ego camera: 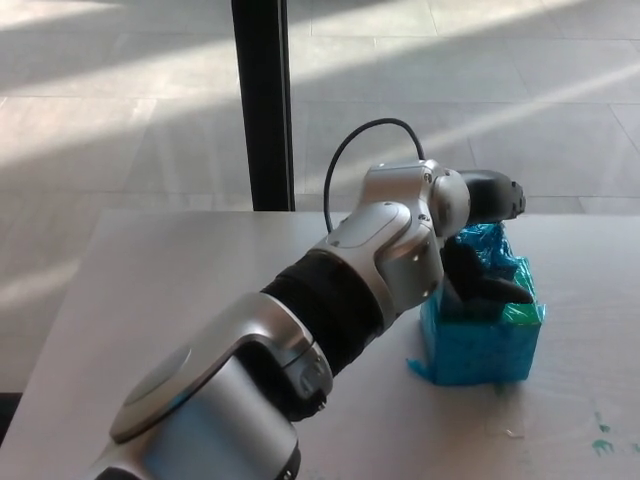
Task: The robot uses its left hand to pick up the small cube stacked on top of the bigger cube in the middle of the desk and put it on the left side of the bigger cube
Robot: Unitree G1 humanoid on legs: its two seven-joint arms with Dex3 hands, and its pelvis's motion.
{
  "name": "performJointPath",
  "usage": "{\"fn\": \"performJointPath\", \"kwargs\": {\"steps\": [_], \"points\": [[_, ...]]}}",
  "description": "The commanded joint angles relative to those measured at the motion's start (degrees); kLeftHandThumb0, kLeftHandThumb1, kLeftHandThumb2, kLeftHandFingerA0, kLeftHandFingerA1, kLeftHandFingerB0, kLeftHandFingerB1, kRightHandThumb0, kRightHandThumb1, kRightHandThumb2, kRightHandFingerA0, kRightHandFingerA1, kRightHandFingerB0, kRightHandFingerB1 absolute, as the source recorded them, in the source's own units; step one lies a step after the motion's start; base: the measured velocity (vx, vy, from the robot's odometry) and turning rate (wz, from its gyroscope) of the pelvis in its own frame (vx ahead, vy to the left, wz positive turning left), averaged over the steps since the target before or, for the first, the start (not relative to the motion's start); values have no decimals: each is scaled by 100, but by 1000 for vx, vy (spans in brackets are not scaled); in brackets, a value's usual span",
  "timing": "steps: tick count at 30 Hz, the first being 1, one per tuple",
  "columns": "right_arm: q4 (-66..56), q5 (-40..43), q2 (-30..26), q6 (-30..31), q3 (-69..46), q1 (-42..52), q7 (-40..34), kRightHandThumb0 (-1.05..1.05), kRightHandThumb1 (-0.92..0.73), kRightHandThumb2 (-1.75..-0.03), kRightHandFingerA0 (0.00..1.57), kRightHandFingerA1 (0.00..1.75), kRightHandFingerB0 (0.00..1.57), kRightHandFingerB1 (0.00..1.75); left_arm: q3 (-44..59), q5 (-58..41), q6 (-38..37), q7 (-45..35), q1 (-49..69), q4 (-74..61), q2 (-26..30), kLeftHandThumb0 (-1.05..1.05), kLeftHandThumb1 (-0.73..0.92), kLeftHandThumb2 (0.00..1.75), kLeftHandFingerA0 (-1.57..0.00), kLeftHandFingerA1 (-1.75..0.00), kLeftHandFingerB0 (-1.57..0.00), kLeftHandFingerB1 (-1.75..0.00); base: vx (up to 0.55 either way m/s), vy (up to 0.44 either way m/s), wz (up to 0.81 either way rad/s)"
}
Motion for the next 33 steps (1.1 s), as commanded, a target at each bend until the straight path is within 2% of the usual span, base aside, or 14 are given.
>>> {"fn": "performJointPath", "kwargs": {"steps": [1,8,11,12,13,14,15,16,18,19,22,27,31,33], "points": [[-108,47,-119,63,-29,18,58,-34,-62,-59,66,58,45,34,-92,135,207,-231,119,72,56,-91,44,90,-19,-61,-8,-4,0,0,0],[-293,-1,-153,111,-14,53,-1,-35,-65,-59,67,61,46,35,-582,367,1,-458,98,555,39,-80,42,87,-17,-61,-6,-17,0,0,0],[-122,2,-149,77,-26,-18,-14,-36,-67,-60,67,60,46,35,-596,370,31,-350,293,412,106,-86,45,82,-28,-68,-7,-42,0,0,0],[-134,-31,-156,17,0,-5,-36,-35,-67,-60,67,59,46,35,-573,364,-17,-238,395,318,138,-72,49,55,-40,-76,-16,-37,0,0,0],[-117,-136,-182,-19,80,-7,-101,-35,-67,-60,68,61,46,35,-558,373,-44,-128,485,242,152,-67,37,80,-47,-74,-17,-47,0,0,0],[-57,-107,-175,-92,61,-18,-91,-32,-67,-60,68,61,47,35,-511,367,-72,37,616,132,169,-57,48,55,-57,-79,-29,-38,0,0,0],[8,-116,-176,-83,71,-56,-89,-31,-67,-60,68,60,47,35,-509,394,-159,194,704,107,174,-56,38,78,-66,-83,-30,-51,0,0,0],[74,-128,-177,-169,76,-71,-108,-29,-67,-60,71,62,50,36,-471,426,-271,524,901,-4,186,-38,55,56,-75,-109,-44,-45,0,0,0],[176,-106,-161,-209,55,-114,-110,-28,-66,-60,72,65,54,36,-466,495,-335,755,1048,-97,199,-35,61,60,-75,-132,-44,-52,0,0,0],[295,-75,-142,-215,30,-172,-92,-35,-55,-86,67,70,47,53,-504,578,-412,991,1173,-145,208,-31,65,61,-71,-140,-46,-52,0,0,0],[364,-100,-177,-325,59,-202,-46,-28,-68,-60,70,60,55,37,-398,616,-628,1659,1460,-235,194,-21,66,67,-72,-149,-54,-59,0,0,0],[385,-94,-187,-361,57,-234,-52,-30,-68,-61,71,61,57,38,-159,570,-875,2333,1703,-148,80,-15,63,79,-67,-122,-72,-56,0,0,0],[319,-41,-170,-375,9,-199,-61,-29,-70,-61,71,65,59,38,-113,632,-1196,2692,1820,-102,98,-19,53,66,-83,-111,-93,-72,0,0,0],[385,-62,-173,-443,16,-216,-78,-28,-69,-60,71,64,61,40,-7,592,-1207,2839,1873,-45,50,-17,65,80,-80,-162,-81,-114,0,0,0]]}}
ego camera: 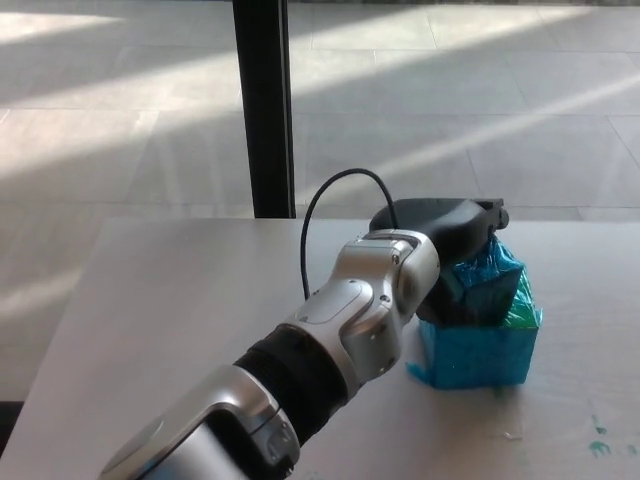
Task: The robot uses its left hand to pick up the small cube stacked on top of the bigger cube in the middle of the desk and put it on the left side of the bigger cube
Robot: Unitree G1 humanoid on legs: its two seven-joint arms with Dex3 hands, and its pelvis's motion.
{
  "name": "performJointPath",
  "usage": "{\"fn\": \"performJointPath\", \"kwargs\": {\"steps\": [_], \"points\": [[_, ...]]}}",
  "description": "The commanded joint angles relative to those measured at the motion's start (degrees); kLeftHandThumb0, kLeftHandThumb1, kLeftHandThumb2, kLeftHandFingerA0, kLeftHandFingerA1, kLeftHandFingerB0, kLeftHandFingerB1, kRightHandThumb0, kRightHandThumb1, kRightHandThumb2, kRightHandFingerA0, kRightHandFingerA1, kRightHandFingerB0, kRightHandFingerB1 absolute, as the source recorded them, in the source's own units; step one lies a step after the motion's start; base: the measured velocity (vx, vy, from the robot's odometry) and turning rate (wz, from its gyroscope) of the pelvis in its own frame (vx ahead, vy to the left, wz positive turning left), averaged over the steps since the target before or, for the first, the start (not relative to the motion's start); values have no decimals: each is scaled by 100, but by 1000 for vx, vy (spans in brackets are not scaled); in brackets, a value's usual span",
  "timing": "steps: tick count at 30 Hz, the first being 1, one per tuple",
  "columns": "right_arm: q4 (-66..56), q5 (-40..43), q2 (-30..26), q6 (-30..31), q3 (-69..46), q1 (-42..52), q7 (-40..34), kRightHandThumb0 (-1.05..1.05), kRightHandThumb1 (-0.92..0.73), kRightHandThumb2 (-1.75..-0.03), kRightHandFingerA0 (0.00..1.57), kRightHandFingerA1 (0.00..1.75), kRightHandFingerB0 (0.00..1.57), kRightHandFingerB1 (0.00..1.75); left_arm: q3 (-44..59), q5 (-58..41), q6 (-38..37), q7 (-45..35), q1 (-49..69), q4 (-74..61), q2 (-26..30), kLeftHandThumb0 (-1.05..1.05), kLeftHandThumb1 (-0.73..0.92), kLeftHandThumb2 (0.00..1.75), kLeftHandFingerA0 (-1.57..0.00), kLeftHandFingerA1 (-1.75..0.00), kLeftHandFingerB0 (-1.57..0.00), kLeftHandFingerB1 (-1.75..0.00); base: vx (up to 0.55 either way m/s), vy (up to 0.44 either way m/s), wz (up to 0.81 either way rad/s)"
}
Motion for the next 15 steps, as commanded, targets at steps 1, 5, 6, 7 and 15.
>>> {"fn": "performJointPath", "kwargs": {"steps": [1,5,6,7,15], "points": [[144,23,-139,-217,-48,-13,-77,-28,-68,-61,72,62,60,39,66,41,-434,753,559,453,-58,-18,67,81,-79,-173,-76,-132,0,0,0],[216,54,-148,-235,-80,-62,-35,-24,-69,-61,70,62,61,40,48,124,-576,845,529,645,-51,-17,65,94,-80,-167,-75,-128,0,0,0],[237,49,-151,-265,-83,-61,-33,-24,-69,-62,71,61,62,40,22,141,-581,799,509,673,-42,-16,62,94,-79,-172,-73,-137,0,0,0],[248,47,-152,-275,-85,-64,-32,-24,-69,-62,71,61,62,40,21,138,-598,808,499,699,-45,-16,62,94,-79,-172,-73,-137,0,0,0],[115,24,-154,-192,-71,-45,-31,-24,-70,-63,70,62,61,41,91,91,-520,786,381,873,-80,-18,55,102,-82,-175,-75,-137,0,0,0]]}}
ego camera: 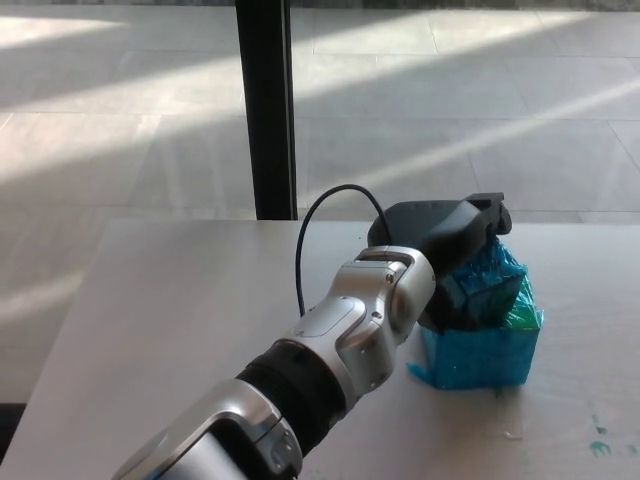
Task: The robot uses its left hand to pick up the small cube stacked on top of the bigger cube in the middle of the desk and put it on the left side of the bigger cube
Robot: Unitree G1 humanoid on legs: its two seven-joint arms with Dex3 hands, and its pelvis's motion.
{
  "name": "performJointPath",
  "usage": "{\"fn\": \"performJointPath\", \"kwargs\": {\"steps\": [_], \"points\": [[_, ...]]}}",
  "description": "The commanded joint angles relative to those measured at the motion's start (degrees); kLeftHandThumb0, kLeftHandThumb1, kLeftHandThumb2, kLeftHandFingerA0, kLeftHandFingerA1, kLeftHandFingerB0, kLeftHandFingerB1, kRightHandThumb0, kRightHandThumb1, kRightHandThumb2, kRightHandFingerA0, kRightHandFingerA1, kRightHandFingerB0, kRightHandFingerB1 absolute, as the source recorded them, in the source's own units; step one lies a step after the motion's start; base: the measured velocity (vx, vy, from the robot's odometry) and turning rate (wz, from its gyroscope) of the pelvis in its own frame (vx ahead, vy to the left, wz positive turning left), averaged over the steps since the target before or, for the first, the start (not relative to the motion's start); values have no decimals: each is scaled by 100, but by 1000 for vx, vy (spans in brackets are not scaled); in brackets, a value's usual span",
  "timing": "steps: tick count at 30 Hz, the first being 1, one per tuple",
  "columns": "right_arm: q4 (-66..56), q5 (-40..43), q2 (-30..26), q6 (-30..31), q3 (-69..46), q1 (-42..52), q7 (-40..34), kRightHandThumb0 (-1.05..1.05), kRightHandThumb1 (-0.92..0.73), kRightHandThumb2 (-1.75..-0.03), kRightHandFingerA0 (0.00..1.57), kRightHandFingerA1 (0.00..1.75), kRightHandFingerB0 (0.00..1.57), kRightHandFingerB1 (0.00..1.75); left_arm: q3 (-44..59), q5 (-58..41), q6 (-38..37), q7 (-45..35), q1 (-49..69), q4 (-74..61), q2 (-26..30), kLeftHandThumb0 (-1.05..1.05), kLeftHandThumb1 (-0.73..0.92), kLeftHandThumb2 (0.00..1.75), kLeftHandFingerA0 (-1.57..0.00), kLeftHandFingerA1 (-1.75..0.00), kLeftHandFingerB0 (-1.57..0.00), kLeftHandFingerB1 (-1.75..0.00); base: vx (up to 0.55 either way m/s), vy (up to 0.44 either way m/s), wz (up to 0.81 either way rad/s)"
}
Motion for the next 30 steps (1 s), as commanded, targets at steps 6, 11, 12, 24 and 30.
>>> {"fn": "performJointPath", "kwargs": {"steps": [6,11,12,24,30], "points": [[123,37,-109,-87,-45,13,3,-27,-70,-61,70,59,60,39,62,-25,-31,-68,235,483,30,-17,58,102,-100,-174,-75,-145,0,0,0],[221,48,-96,-80,-65,-28,-25,-27,-70,-61,71,59,60,39,172,-12,-121,30,193,429,77,-18,60,93,-80,-175,-66,-164,0,0,0],[197,41,-102,-133,-62,-8,-37,-27,-70,-61,71,57,60,40,236,-9,-122,83,154,293,134,-21,64,88,-79,-175,-63,-163,0,0,0],[158,-28,-175,-179,-1,60,-4,-31,-70,-61,70,58,57,40,754,-98,-399,-101,-421,-420,839,-22,72,79,-76,-175,-69,-153,0,0,0],[268,27,-152,-128,-45,5,40,-31,-71,-61,69,58,58,40,1004,-220,-308,-221,-403,-695,1094,-25,69,85,-84,-166,-76,-102,0,0,1]]}}
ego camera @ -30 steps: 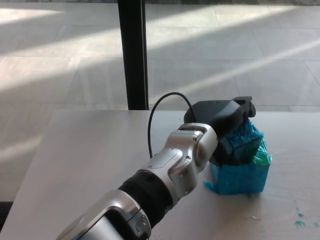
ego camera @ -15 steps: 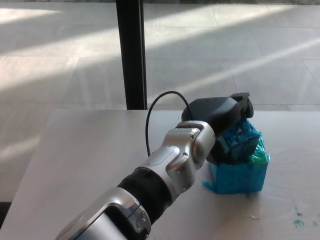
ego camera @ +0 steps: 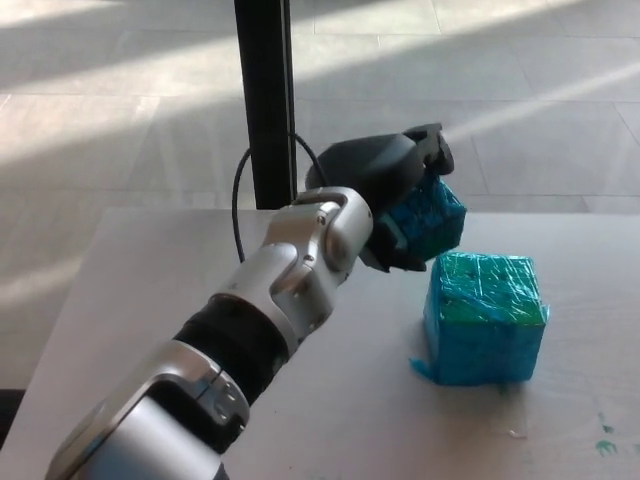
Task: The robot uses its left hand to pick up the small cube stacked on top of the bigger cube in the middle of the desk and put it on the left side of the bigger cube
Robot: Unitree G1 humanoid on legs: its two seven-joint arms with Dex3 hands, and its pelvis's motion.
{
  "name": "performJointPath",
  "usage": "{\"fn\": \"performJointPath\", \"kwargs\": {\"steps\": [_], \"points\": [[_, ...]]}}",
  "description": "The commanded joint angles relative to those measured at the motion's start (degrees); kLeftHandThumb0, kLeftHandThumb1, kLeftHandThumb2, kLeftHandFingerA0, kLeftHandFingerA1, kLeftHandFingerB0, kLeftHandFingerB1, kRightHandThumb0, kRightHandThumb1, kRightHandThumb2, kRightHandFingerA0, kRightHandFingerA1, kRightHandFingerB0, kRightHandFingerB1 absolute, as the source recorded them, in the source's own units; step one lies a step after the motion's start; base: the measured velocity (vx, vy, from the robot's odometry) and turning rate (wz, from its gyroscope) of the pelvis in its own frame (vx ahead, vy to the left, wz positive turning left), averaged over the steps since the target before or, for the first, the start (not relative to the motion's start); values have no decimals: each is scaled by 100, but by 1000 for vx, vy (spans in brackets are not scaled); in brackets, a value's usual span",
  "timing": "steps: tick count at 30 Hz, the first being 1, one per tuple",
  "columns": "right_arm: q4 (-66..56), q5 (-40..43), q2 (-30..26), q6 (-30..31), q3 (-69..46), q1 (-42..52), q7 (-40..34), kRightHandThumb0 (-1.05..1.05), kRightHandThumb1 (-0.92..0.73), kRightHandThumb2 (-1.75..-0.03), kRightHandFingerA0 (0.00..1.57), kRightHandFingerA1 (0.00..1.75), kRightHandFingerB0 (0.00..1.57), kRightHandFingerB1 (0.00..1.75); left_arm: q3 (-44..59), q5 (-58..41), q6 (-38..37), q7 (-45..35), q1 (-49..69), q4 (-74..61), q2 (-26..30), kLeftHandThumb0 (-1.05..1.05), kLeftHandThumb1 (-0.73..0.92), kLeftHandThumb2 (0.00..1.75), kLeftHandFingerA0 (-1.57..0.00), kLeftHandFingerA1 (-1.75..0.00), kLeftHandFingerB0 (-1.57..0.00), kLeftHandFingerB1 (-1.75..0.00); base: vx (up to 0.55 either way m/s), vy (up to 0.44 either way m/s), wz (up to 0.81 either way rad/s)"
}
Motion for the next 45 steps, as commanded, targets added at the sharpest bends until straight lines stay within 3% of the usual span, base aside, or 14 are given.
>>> {"fn": "performJointPath", "kwargs": {"steps": [1,2,3,4,5,10,11,25,27,28,33,43,44,45], "points": [[100,44,-121,4,-26,20,49,-31,-71,-61,69,58,58,40,140,-39,125,-263,-112,-222,208,-25,69,85,-84,-166,-76,-102,0,0,0],[105,47,-119,1,-27,19,51,-31,-71,-61,69,58,58,40,141,-23,159,-292,-106,-253,215,-25,69,85,-84,-166,-76,-102,0,0,0],[65,36,-130,27,-14,22,60,-30,-71,-61,68,56,58,40,123,3,82,-300,-65,-269,287,-25,69,86,-74,-106,-75,-73,0,0,0],[47,33,-134,36,-9,22,64,-30,-71,-61,68,56,58,40,115,15,55,-311,-44,-292,322,-25,69,86,-74,-106,-75,-73,0,0,0],[75,47,-114,13,-27,19,37,-33,-71,-61,70,59,58,40,170,-49,164,-406,75,-416,358,-20,63,93,-81,-161,-76,-136,0,0,0],[250,90,-88,0,-81,-59,59,-32,-69,-61,68,57,54,40,192,-66,12,-387,619,-781,546,-18,58,92,-86,-175,-72,-162,0,0,0],[198,63,-107,-97,-59,-15,59,-32,-69,-60,68,57,55,40,166,-46,-26,-394,753,-864,612,-18,60,87,-87,-175,-78,-147,0,0,0],[51,36,-161,155,-16,-34,123,-35,-71,-61,66,56,53,39,-125,114,44,-709,2184,-1705,1217,-19,61,88,-76,-175,-66,-155,0,0,0],[-29,67,-166,131,-45,-14,124,-35,-70,-61,66,58,55,40,-166,144,-33,-722,2234,-1743,1279,-15,62,83,-91,-175,-64,-145,0,0,0],[-27,65,-167,118,-44,-18,130,-35,-70,-61,66,57,55,40,-175,149,-27,-733,2280,-1772,1295,-21,63,83,-77,-168,-71,-140,0,0,0],[63,73,-136,190,-71,-107,79,-35,-69,-61,67,56,55,40,-198,183,145,-707,2615,-1890,1296,-21,62,90,-81,-175,-64,-164,0,0,0],[6,15,-163,224,-8,-144,86,-36,-69,-61,68,57,56,40,-675,696,-84,-602,2724,-1589,1550,-20,71,86,-76,-175,-66,-155,0,0,0],[51,29,-147,270,-20,-175,72,-34,-69,-61,68,58,55,40,-711,711,-97,-629,2718,-1593,1595,-19,69,82,-91,-175,-65,-147,0,0,0],[84,32,-143,258,-24,-185,75,-35,-69,-61,68,56,55,39,-733,709,-113,-619,2721,-1601,1627,-19,72,85,-75,-172,-68,-149,0,0,0]]}}
